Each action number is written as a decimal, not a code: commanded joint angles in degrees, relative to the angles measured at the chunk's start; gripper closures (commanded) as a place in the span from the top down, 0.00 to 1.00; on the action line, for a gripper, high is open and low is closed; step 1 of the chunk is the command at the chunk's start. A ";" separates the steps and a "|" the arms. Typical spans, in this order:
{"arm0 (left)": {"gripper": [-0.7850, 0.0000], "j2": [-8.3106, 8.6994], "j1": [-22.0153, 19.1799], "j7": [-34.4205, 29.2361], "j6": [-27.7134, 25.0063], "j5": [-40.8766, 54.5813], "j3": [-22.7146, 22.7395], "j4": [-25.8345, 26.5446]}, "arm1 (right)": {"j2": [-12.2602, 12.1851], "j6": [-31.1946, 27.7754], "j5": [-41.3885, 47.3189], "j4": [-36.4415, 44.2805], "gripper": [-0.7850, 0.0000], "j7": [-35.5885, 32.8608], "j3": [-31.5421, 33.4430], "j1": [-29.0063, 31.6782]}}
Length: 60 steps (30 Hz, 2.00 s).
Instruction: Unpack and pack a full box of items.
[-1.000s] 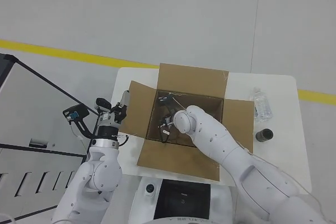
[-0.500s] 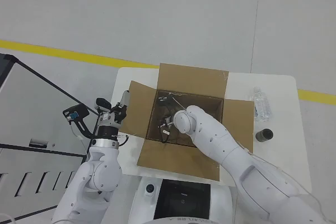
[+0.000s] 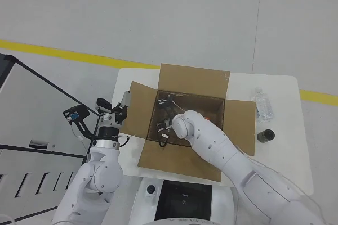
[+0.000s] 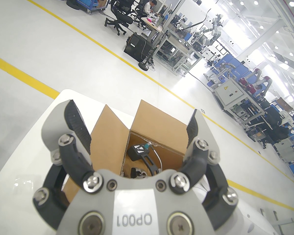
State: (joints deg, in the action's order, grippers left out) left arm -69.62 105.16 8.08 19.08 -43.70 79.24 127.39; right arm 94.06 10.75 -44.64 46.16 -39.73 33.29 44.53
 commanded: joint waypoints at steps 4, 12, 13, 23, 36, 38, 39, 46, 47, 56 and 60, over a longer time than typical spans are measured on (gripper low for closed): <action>1.00 0.00 0.01 0.00 -0.01 0.00 0.00 0.00 | 0.13 1.77 -0.61 0.82 1.00 -0.96 0.38 0.71; 1.00 0.00 0.01 0.00 -0.01 0.00 0.00 0.00 | 0.56 2.76 -0.21 -1.08 0.47 -1.05 1.67 0.42; 1.00 0.00 0.01 0.00 -0.01 0.00 0.00 0.00 | 0.68 3.01 -0.35 -1.44 0.42 -1.05 1.65 0.35; 1.00 0.00 0.01 0.00 -0.01 0.00 0.00 0.00 | 2.21 5.54 -1.83 -4.18 0.28 -2.10 0.95 -0.93; 1.00 0.00 0.01 0.00 -0.01 0.00 0.00 0.00 | 3.48 6.47 -3.16 -6.15 0.00 -3.40 1.09 -1.90; 1.00 0.00 0.01 0.00 -0.01 0.00 0.00 0.00 | 3.60 6.72 -3.43 -6.28 0.00 -3.51 1.18 -1.93; 1.00 0.00 0.01 0.00 -0.01 0.00 0.00 0.00 | 3.65 6.76 -3.53 -6.29 0.00 -3.56 1.24 -1.91; 1.00 0.00 0.01 0.00 -0.01 0.00 0.00 0.00 | 3.31 6.59 -4.48 -4.80 0.00 -2.77 2.57 -1.37; 1.00 0.00 0.01 0.00 -0.01 0.00 0.00 0.00 | 3.11 6.58 -4.73 -4.25 0.00 -2.52 2.91 -1.08; 1.00 0.00 0.01 0.00 -0.01 0.00 0.00 0.00 | -0.13 5.91 -9.51 5.57 0.00 -3.36 6.84 4.06; 1.00 0.00 0.01 0.00 -0.01 0.00 0.00 0.00 | -2.58 8.46 -14.62 15.35 0.00 -3.68 9.88 9.37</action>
State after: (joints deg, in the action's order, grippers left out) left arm -69.62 105.16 8.08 19.08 -43.70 79.24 127.39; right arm 92.22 18.19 -57.54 57.91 -43.53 42.22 51.98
